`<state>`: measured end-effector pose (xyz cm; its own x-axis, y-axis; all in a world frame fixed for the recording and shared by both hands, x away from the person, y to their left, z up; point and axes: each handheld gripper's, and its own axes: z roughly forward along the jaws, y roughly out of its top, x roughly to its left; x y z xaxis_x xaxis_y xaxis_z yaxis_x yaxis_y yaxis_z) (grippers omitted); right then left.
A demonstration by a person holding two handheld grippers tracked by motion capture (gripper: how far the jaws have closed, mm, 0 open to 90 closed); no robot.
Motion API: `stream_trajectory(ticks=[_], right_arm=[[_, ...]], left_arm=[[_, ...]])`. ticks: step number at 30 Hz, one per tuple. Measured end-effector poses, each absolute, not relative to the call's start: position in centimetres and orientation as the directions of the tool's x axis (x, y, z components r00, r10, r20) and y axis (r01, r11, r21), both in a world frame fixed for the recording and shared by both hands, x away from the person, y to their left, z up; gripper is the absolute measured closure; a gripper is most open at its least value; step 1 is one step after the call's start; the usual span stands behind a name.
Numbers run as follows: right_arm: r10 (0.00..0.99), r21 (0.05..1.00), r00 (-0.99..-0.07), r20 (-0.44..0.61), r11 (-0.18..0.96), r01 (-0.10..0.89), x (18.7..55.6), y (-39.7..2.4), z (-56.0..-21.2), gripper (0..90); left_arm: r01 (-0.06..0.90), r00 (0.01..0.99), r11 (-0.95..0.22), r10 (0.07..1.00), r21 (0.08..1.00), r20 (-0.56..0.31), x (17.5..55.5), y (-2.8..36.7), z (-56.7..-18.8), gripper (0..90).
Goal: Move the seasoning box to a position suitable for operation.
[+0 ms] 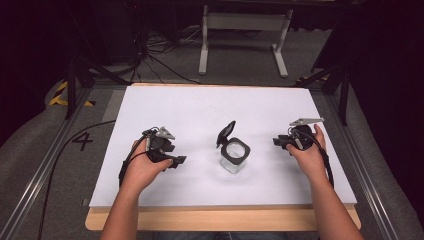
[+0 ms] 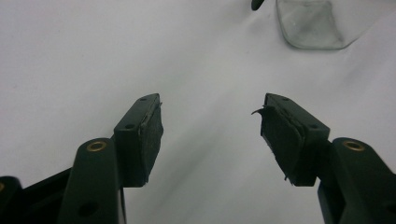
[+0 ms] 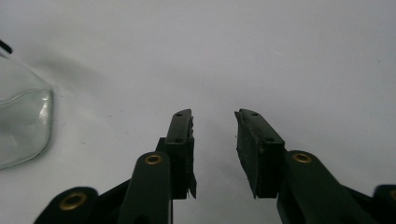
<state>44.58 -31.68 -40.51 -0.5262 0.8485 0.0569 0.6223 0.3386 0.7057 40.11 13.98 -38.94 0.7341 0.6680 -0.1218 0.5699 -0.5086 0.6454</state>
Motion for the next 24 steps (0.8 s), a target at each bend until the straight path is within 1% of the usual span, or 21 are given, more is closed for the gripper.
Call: stream_trajectory(ticks=[5, 8, 13, 15, 16, 18, 19, 22, 24], right_arm=[[0.815, 0.717, -0.571, 0.099, 0.339, 0.609, 43.8, -31.2, -39.8, 69.1], [0.799, 0.708, -0.596, 0.076, 0.378, 0.597, 43.5, -30.7, -39.6, 70.1], [0.783, 0.712, -0.615, 0.094, 0.379, 0.591, 43.3, -30.3, -39.4, 72.3], [0.771, 0.719, -0.63, 0.093, 0.386, 0.578, 43.2, -29.9, -39.2, 75.0], [0.756, 0.722, -0.647, 0.1, 0.393, 0.57, 43.2, -29.6, -39.1, 78.0], [0.749, 0.722, -0.654, 0.103, 0.396, 0.567, 43.2, -29.4, -39.1, 79.4], [0.739, 0.721, -0.665, 0.107, 0.403, 0.564, 43.2, -29.1, -39.1, 82.7], [0.712, 0.721, -0.694, 0.105, 0.426, 0.546, 43.4, -28.3, -39.2, 87.9], [0.684, 0.723, -0.721, 0.106, 0.445, 0.528, 43.5, -27.6, -39.3, 89.2]], left_arm=[[0.56, 0.743, -0.513, 0.659, 0.651, -0.12, 39.9, 13.9, -38.6, 39.5], [0.553, 0.75, -0.512, 0.65, 0.657, -0.124, 39.9, 13.8, -38.6, 39.5], [0.552, 0.753, -0.518, 0.645, 0.654, -0.125, 39.8, 13.6, -38.5, 39.5], [0.545, 0.758, -0.516, 0.639, 0.66, -0.127, 39.7, 13.5, -38.4, 39.6], [0.538, 0.766, -0.524, 0.63, 0.66, -0.124, 39.6, 13.4, -38.3, 39.9], [0.539, 0.767, -0.52, 0.628, 0.662, -0.131, 39.4, 13.3, -38.3, 39.9], [0.535, 0.77, -0.522, 0.624, 0.665, -0.129, 39.2, 13.3, -38.3, 40.0], [0.535, 0.771, -0.519, 0.623, 0.667, -0.133, 38.8, 13.6, -38.1, 40.0], [0.537, 0.765, -0.51, 0.63, 0.672, -0.133, 38.6, 13.7, -38.0, 40.0]])
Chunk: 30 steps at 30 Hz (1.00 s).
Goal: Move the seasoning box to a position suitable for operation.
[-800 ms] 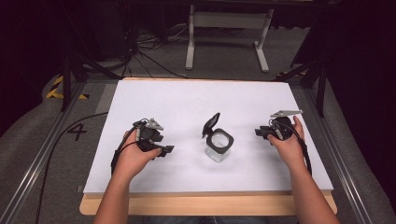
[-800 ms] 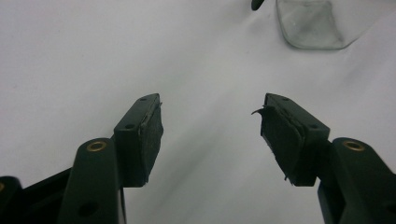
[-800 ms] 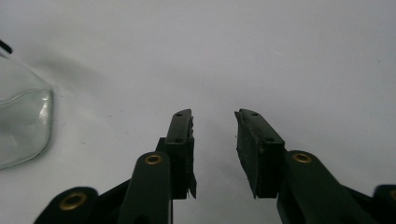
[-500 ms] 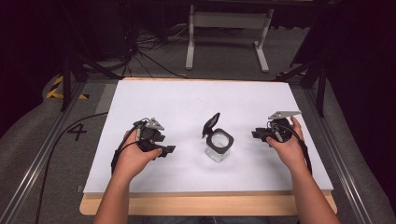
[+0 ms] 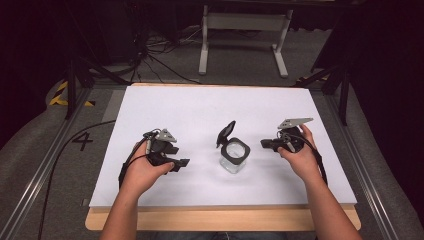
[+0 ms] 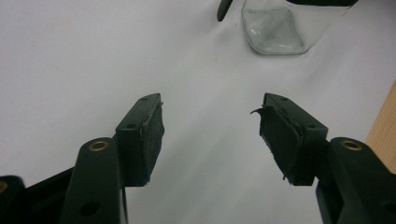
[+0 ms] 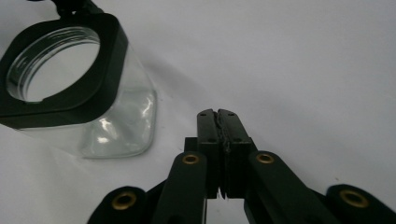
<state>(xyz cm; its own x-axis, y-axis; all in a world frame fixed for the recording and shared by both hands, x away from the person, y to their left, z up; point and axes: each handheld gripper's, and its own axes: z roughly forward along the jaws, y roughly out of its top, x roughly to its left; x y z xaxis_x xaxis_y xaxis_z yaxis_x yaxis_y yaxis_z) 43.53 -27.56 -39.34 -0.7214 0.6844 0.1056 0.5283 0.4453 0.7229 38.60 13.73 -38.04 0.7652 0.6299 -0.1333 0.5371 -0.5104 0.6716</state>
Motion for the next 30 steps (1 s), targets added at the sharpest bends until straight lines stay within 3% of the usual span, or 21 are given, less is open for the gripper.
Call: stream_trajectory(ticks=[8, 30], right_arm=[[0.58, 0.706, -0.808, 0.099, 0.532, 0.468, 44.1, -24.7, -40.3, 89.6], [0.538, 0.66, -0.835, 0.119, 0.585, 0.471, 43.3, -23.8, -41.0, 90.0]], left_arm=[[0.54, 0.763, -0.513, 0.632, 0.667, -0.132, 37.9, 14.1, -38.0, 39.7], [0.533, 0.77, -0.519, 0.625, 0.668, -0.13, 38.2, 13.6, -37.9, 39.1]])
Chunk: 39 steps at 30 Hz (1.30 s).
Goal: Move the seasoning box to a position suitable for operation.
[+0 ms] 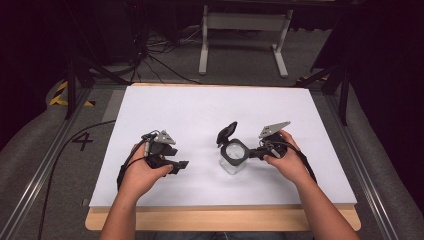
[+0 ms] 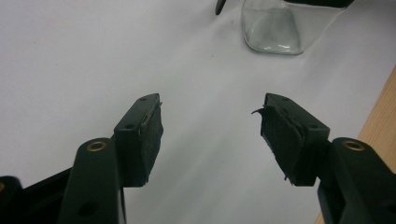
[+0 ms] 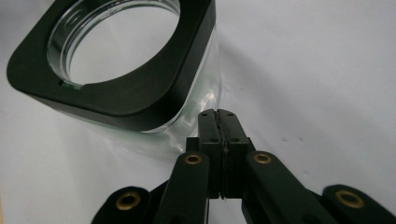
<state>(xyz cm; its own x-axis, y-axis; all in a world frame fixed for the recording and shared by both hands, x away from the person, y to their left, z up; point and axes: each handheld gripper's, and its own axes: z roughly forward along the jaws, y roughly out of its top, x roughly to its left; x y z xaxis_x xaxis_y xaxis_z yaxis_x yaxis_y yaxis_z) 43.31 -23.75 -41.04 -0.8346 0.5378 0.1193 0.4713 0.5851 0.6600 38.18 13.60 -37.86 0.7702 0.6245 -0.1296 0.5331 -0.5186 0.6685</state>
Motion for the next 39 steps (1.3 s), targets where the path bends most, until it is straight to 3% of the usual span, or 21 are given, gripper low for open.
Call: stream_trajectory(ticks=[24, 32, 39], right_arm=[[0.457, 0.607, -0.884, 0.097, 0.677, 0.416, 40.0, -21.9, -41.2, 90.0], [0.505, 0.626, -0.86, 0.08, 0.646, 0.437, 39.9, -22.8, -40.6, 90.0], [0.545, 0.681, -0.835, 0.081, 0.582, 0.445, 39.8, -24.2, -38.8, 90.0]], left_arm=[[0.508, 0.796, -0.531, 0.591, 0.679, -0.133, 39.5, 12.1, -37.6, 39.0], [0.495, 0.8, -0.528, 0.586, 0.69, -0.126, 39.7, 11.8, -37.4, 40.0], [0.497, 0.82, -0.525, 0.546, 0.691, -0.174, 39.4, 11.4, -36.9, 48.0]])
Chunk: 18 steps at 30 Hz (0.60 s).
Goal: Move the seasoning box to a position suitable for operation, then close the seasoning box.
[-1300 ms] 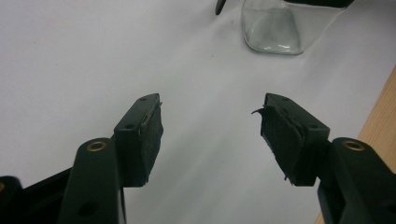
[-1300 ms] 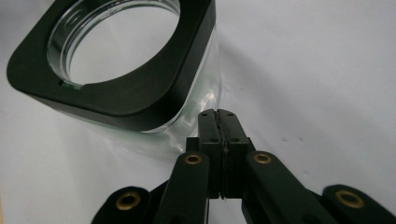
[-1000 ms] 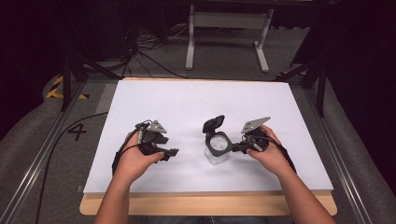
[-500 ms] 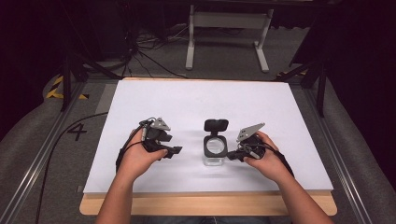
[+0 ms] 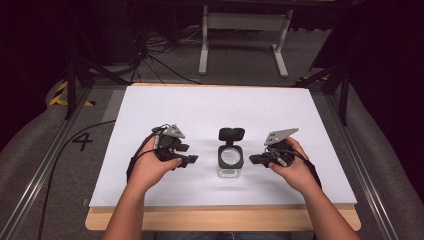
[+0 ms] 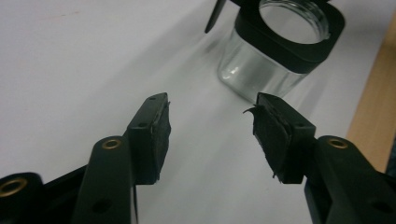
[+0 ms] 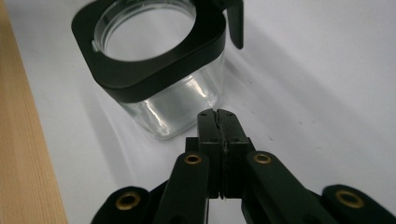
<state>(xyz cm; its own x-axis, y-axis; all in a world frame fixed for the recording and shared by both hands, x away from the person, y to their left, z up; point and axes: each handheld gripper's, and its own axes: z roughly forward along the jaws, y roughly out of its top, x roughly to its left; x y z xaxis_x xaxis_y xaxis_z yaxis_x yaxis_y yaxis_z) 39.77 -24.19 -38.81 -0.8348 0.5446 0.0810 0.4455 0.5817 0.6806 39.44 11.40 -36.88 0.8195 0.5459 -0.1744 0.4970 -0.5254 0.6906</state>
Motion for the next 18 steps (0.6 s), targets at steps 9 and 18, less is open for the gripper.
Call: stream_trajectory(ticks=[9, 18], right_arm=[[0.555, 0.731, -0.829, 0.067, 0.538, 0.42, 40.8, -24.6, -35.2, 90.0], [0.567, 0.765, -0.821, 0.063, 0.501, 0.405, 42.6, -24.6, -32.2, 90.0]], left_arm=[[0.46, 0.869, -0.57, 0.447, 0.681, -0.213, 38.2, 10.3, -36.1, 62.8], [0.435, 0.893, -0.584, 0.378, 0.685, -0.244, 37.5, 9.1, -36.4, 70.6]])
